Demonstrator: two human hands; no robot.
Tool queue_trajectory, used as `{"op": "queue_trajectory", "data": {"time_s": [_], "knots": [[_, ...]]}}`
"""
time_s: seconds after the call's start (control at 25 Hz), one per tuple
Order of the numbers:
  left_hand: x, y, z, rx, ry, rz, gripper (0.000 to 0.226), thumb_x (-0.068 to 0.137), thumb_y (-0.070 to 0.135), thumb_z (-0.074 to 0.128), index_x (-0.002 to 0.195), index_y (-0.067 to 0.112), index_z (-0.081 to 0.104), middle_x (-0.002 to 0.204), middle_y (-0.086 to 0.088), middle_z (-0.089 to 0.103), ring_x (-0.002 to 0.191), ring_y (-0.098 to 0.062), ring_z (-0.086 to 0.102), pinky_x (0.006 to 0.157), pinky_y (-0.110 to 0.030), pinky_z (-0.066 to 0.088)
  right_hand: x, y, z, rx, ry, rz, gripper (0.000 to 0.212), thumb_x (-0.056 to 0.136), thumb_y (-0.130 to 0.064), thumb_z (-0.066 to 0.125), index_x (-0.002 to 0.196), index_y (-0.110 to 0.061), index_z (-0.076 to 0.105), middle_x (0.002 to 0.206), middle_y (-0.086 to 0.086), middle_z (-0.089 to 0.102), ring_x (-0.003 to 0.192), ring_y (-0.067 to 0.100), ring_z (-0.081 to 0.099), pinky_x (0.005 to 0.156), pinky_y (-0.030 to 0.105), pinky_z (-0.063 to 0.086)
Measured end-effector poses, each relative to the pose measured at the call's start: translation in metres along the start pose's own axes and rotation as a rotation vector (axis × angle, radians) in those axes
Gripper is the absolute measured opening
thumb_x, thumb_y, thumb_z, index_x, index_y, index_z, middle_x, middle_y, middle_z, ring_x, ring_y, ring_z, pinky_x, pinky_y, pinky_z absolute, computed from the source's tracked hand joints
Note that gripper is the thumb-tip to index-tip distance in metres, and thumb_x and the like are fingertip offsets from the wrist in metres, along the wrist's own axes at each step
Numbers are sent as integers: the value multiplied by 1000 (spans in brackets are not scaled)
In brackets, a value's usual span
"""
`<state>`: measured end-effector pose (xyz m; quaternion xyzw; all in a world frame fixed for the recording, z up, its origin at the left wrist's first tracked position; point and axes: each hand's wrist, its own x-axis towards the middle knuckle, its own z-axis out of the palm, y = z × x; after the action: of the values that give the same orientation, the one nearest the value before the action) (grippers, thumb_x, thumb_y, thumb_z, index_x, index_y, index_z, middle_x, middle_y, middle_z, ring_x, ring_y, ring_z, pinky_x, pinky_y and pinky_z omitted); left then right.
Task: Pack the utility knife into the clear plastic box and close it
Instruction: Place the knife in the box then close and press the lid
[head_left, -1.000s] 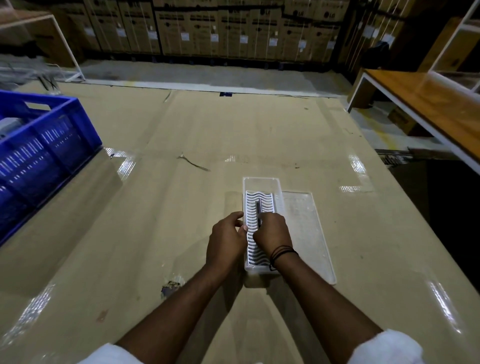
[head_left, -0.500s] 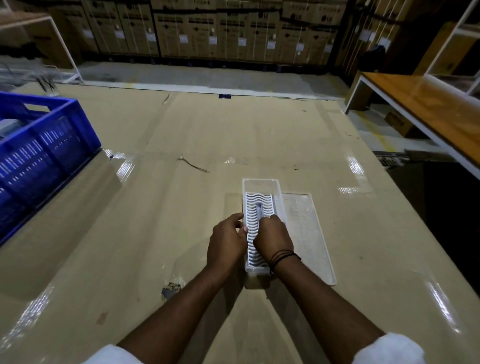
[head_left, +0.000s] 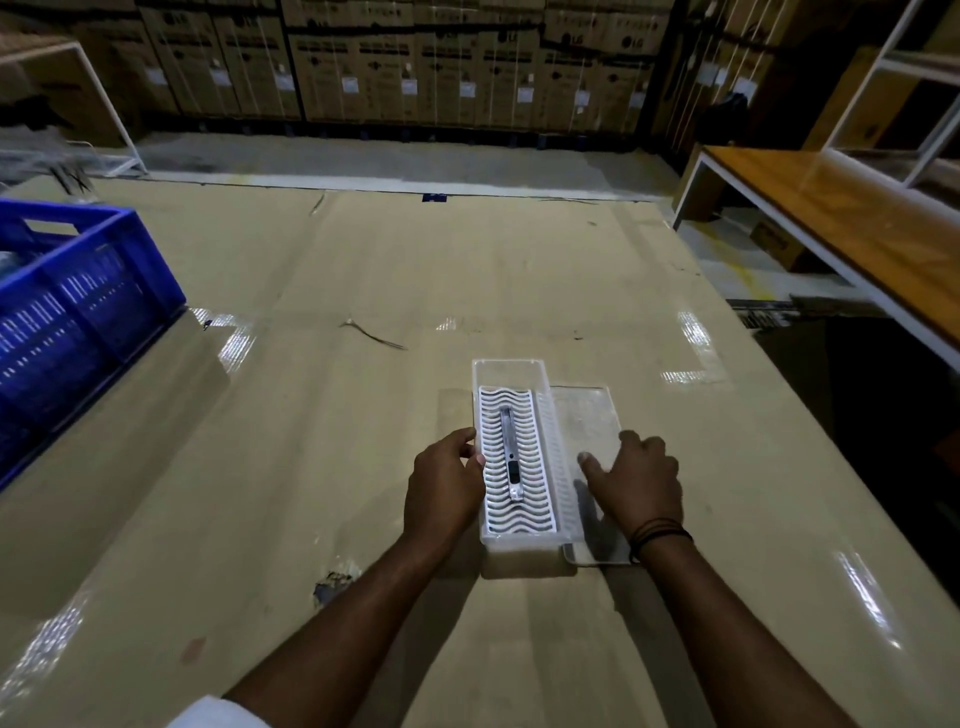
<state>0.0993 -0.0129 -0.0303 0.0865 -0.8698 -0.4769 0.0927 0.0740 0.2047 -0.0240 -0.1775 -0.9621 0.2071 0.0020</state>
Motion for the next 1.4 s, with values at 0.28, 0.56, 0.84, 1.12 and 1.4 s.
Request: {"op": "queue_trajectory", "data": {"time_s": [0.28, 0.56, 0.84, 1.12, 1.4], "knots": [[1, -1, -1, -13, -1, 11, 25, 94, 35, 63, 118, 29, 72, 79, 31, 58, 74, 9, 57, 63, -11, 38, 5, 1, 10, -177, -192, 155, 99, 69, -71, 75, 136, -6, 46, 138, 20, 42, 128, 40, 44, 104, 51, 41], [0, -3, 0, -32, 14, -2, 24, 94, 37, 64, 115, 29, 73, 68, 41, 54, 66, 27, 52, 60, -9, 34, 25, -4, -18, 172, -106, 27, 27, 85, -15, 71, 101, 6, 66, 112, 28, 66, 101, 41, 65, 81, 37, 52], [1, -1, -2, -20, 2, -13, 28, 95, 35, 65, 121, 25, 73, 107, 11, 77, 78, 9, 55, 63, -8, 35, 8, -48, -43, 384, 54, -162, 12, 80, -6, 63, 80, 0, 74, 75, 17, 72, 73, 34, 64, 55, 26, 37], [-2, 4, -4, -23, -8, -43, 33, 94, 39, 64, 123, 26, 72, 113, 8, 77, 89, 0, 65, 66, -13, 42, -20, -91, -28, 322, 32, -286, 35, 81, -19, 70, 111, -1, 73, 103, 19, 74, 98, 32, 69, 88, 33, 52], [0, 0, -9, -73, -99, -93, 36, 96, 34, 63, 130, 25, 68, 117, 7, 76, 88, -25, 77, 81, -41, 61, -41, -112, 9, 136, -39, -384, 12, 84, -21, 64, 88, -12, 57, 97, 8, 59, 90, 27, 62, 67, 28, 38]]}}
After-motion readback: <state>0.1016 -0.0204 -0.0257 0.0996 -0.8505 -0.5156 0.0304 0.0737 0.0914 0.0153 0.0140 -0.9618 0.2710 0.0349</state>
